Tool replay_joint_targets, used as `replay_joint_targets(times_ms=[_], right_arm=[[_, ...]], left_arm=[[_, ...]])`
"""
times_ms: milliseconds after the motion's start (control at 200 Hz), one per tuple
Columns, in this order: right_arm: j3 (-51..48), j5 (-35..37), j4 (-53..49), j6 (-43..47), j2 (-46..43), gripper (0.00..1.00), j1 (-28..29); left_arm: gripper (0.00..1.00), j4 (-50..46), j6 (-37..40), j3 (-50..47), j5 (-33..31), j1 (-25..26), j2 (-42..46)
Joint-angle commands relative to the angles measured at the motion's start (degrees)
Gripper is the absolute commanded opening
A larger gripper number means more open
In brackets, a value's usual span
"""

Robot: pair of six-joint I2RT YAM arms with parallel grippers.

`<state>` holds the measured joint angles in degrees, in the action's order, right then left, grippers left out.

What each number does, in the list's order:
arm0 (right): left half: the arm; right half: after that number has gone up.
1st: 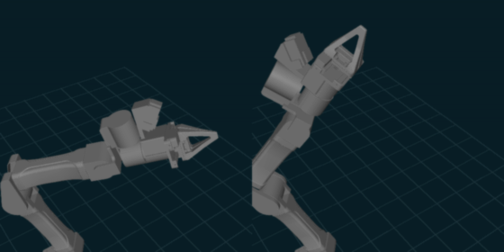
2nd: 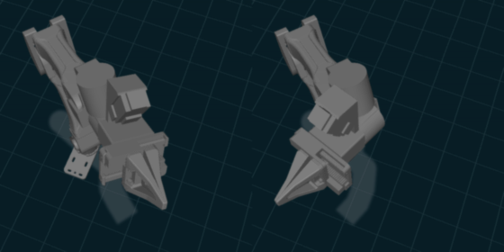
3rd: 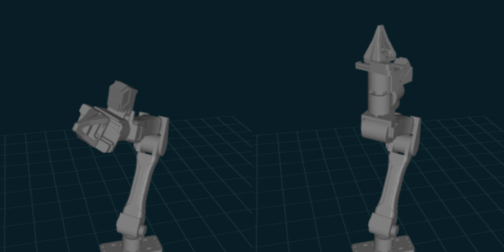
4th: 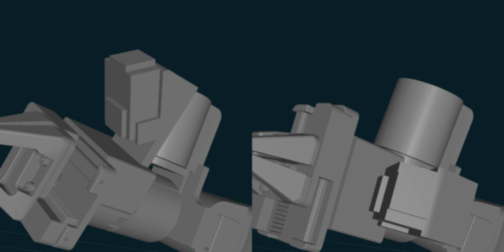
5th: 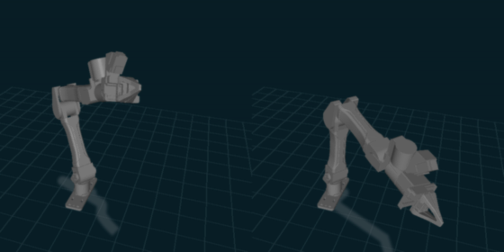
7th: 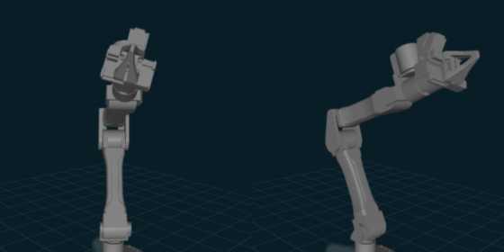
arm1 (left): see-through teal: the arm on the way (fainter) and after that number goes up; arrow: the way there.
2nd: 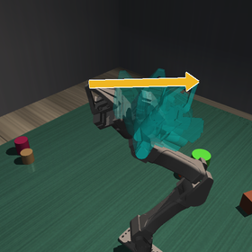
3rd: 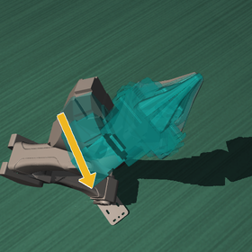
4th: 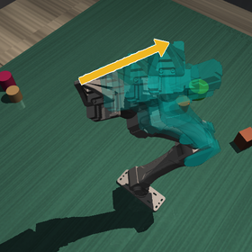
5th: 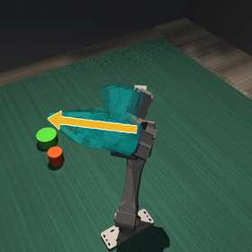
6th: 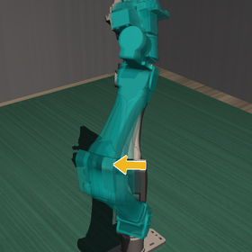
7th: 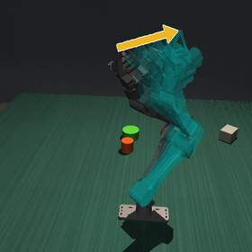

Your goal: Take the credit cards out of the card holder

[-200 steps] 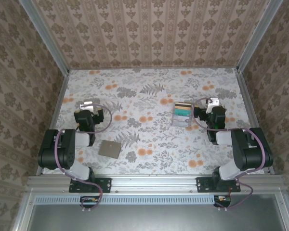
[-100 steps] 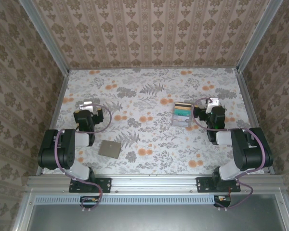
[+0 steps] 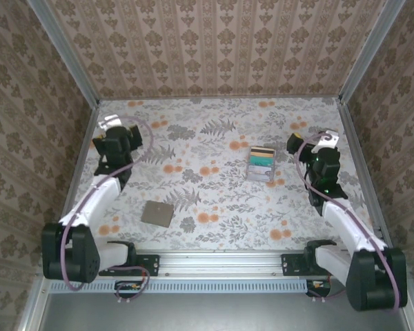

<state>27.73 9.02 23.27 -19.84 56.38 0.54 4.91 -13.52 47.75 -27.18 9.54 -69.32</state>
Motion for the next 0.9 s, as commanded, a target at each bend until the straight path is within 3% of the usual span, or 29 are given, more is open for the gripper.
replay_joint_targets(times_ms=[0, 125, 260, 580, 740, 895], right_arm=[[1.3, 1.1, -11.6, -15.0, -5.0, 1.00, -0.2], [2.7, -9.4, -14.3, -17.0, -7.7, 1.00, 0.1], [5.8, -16.7, -20.7, -16.3, -7.9, 1.00, 3.3], [11.4, -15.9, -28.7, -8.6, -6.5, 1.00, 22.3], [13.1, -16.7, -30.5, -7.9, -5.9, 1.00, 28.0], [13.2, -18.8, -30.2, -8.7, -4.5, 1.00, 32.4]], left_arm=[[1.00, -26.5, -14.6, 4.7, 0.4, -0.8, 2.1], [1.00, -28.9, -18.4, 0.8, 11.4, -0.2, 6.1], [1.00, -30.6, -22.9, -6.4, 16.0, 4.7, 12.6], [1.00, -45.5, -31.3, -14.3, 7.1, 26.0, 21.7], [1.00, -48.2, -38.4, -19.4, 8.5, 30.0, 24.1], [1.00, -47.8, -38.8, -21.3, 9.0, 30.4, 25.2]])
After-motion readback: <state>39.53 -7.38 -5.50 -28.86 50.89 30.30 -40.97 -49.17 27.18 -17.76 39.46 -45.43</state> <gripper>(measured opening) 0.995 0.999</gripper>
